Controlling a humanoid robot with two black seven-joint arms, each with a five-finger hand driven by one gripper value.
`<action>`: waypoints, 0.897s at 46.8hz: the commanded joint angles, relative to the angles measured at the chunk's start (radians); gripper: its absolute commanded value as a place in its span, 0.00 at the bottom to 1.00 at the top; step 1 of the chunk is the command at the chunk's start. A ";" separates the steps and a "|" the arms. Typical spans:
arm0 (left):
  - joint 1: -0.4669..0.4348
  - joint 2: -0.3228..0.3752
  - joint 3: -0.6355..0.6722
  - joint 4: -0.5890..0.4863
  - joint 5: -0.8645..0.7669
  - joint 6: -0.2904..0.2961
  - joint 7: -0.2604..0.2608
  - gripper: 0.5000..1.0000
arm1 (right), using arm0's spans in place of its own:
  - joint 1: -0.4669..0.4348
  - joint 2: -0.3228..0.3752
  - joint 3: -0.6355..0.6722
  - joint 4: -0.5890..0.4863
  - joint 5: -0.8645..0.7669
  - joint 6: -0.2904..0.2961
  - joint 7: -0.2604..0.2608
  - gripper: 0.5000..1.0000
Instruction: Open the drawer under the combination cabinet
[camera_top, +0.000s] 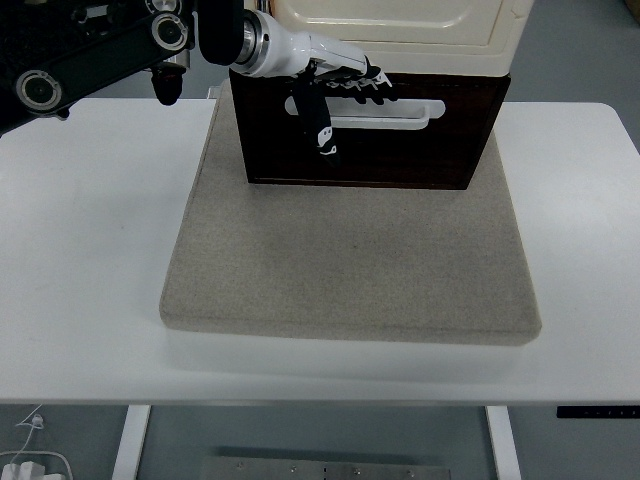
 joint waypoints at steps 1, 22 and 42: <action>0.005 -0.014 0.000 0.000 0.000 0.010 0.000 0.97 | 0.000 0.000 0.000 0.000 0.000 0.000 0.000 0.86; 0.018 -0.016 0.002 -0.002 0.006 0.053 0.005 0.93 | 0.000 0.000 0.000 0.000 0.000 0.000 0.000 0.86; 0.024 -0.017 0.037 -0.008 0.020 0.074 0.005 0.92 | 0.000 0.000 0.000 0.000 0.000 0.000 0.000 0.86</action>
